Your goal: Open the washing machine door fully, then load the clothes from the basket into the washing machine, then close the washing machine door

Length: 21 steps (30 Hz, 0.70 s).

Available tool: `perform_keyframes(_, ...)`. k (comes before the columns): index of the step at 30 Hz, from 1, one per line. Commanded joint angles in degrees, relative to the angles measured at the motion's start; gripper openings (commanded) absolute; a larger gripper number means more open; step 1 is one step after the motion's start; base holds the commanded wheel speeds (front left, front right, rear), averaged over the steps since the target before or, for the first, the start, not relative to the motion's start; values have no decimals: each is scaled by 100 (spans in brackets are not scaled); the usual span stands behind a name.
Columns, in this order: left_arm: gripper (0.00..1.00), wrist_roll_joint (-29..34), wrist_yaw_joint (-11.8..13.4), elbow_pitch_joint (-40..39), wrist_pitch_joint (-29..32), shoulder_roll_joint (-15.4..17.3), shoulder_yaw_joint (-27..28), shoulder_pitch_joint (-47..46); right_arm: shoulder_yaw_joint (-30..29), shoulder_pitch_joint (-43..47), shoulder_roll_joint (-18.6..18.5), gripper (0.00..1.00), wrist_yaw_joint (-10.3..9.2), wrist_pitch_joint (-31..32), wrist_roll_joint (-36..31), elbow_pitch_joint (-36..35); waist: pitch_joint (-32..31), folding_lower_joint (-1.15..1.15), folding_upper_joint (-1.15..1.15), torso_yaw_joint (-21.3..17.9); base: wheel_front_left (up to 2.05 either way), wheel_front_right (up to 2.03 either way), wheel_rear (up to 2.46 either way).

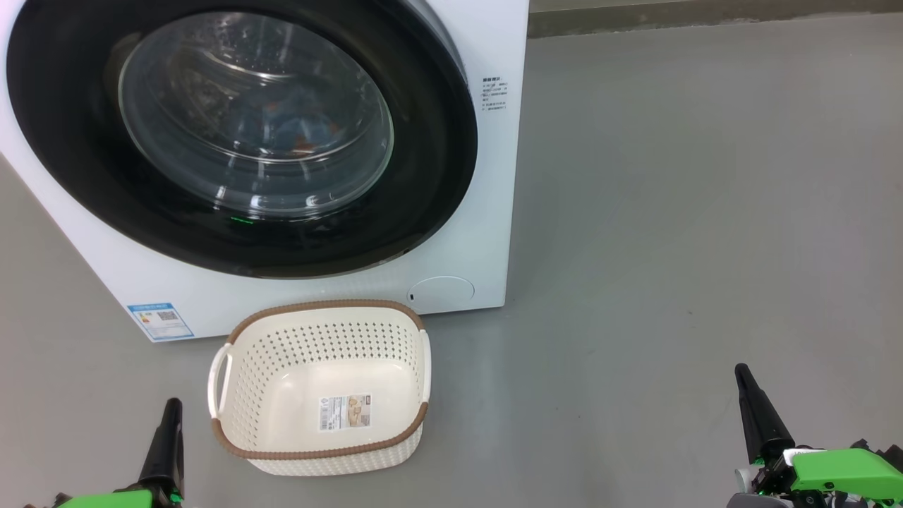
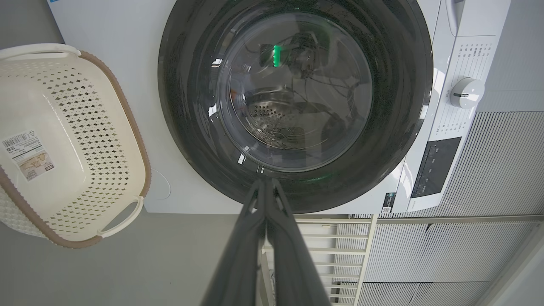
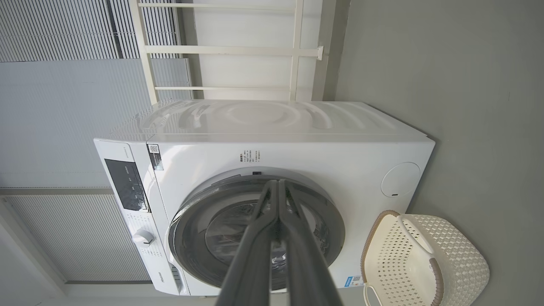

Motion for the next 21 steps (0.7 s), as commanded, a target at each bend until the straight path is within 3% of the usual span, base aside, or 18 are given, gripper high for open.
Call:
perform_keyframes(1, 0, -22, -60, -105, 32, 81, 202, -241, 112, -240, -38, 0, 9, 26, 9, -140, 0, 0, 0, 0, 0, 0, 0)
perform_keyframes(21, 0, 7, -60, -103, 60, 57, 236, -244, 76, -243, -12, 0, 9, 56, -21, -138, 0, 0, 0, 0, 0, 0, 0)
